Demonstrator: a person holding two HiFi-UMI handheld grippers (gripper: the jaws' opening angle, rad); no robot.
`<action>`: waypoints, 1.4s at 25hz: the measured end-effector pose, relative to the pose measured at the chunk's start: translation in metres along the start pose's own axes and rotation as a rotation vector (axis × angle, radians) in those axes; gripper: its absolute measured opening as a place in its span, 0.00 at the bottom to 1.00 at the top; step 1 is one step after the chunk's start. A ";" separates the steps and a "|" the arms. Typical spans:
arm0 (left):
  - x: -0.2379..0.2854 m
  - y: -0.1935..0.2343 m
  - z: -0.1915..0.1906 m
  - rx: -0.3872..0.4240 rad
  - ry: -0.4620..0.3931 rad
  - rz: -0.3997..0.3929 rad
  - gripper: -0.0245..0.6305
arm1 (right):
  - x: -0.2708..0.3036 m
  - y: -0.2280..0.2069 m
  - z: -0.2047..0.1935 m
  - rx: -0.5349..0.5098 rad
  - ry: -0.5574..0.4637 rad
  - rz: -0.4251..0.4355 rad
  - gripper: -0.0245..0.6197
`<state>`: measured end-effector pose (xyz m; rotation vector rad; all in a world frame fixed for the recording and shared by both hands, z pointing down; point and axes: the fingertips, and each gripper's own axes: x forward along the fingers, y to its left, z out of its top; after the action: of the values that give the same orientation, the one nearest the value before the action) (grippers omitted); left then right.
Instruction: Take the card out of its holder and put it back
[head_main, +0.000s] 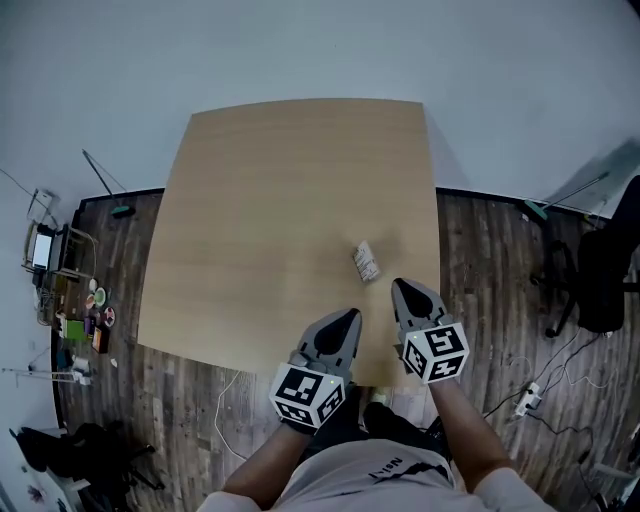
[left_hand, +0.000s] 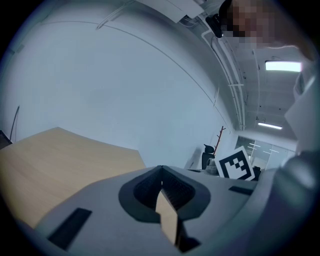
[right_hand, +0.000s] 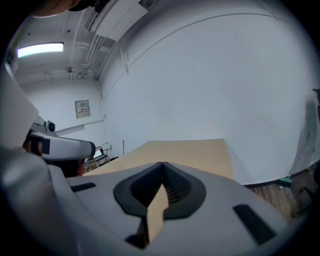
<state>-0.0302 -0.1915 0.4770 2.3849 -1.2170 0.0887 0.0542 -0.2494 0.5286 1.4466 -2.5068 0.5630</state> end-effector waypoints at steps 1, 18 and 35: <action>-0.002 -0.008 0.003 0.003 -0.006 -0.005 0.06 | -0.008 0.003 0.007 -0.001 -0.011 0.010 0.06; -0.033 -0.111 0.045 0.048 -0.129 -0.024 0.06 | -0.124 0.034 0.094 -0.043 -0.171 0.108 0.06; -0.041 -0.133 0.047 0.079 -0.148 -0.003 0.06 | -0.147 0.039 0.096 -0.055 -0.191 0.134 0.06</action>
<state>0.0417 -0.1131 0.3756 2.4994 -1.2996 -0.0424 0.0965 -0.1555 0.3811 1.3795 -2.7597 0.3902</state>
